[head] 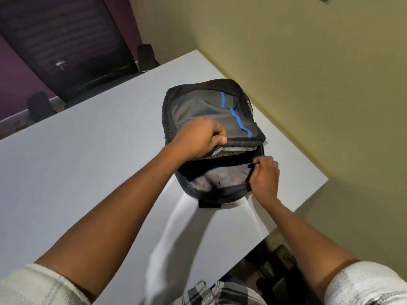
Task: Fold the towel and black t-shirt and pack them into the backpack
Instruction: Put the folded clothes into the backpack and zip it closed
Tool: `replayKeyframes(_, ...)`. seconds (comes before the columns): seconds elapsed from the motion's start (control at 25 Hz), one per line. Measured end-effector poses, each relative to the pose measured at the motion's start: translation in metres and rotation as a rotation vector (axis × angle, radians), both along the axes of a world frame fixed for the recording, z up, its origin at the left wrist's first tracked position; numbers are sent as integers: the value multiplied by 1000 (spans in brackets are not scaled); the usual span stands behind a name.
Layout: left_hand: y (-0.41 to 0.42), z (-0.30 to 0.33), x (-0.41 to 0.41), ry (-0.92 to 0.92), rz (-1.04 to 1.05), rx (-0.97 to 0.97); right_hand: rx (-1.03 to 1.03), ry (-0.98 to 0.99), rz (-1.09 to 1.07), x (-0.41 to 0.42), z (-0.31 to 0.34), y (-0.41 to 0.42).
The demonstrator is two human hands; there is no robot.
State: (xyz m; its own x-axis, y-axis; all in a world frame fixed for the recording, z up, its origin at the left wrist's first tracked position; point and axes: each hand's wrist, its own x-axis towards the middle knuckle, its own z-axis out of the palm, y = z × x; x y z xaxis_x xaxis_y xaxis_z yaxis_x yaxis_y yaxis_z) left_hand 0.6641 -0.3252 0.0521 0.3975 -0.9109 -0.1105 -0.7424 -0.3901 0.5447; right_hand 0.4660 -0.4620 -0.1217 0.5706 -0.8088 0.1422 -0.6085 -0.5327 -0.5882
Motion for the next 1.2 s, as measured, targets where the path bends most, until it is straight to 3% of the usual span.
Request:
replayKeyframes(0.12,17,-33,-30,-5,-21,132,534,-224,-208,-19,9,-7)
replayKeyframes(0.16,22,-43,-39,-6,-23,176,722,-269,-184,-22,14,-7)
replayKeyframes(0.24,33,-62,-52,2,-7,235,863,-262,-51,-27,24,-2)
replayKeyframes(0.48,64,-103,-73,-17,32,386,745,-163,70,-38,13,23)
replayKeyframes(0.68,64,-113,-71,-19,-36,467,737,-107,-40,-45,11,26)
replayKeyframes(1.0,-24,-93,-52,-12,-16,106,642,-189,-151,-8,10,-26)
replayKeyframes(1.2,-112,-98,-30,-108,-138,68,602,-168,-114,29,2,-67)
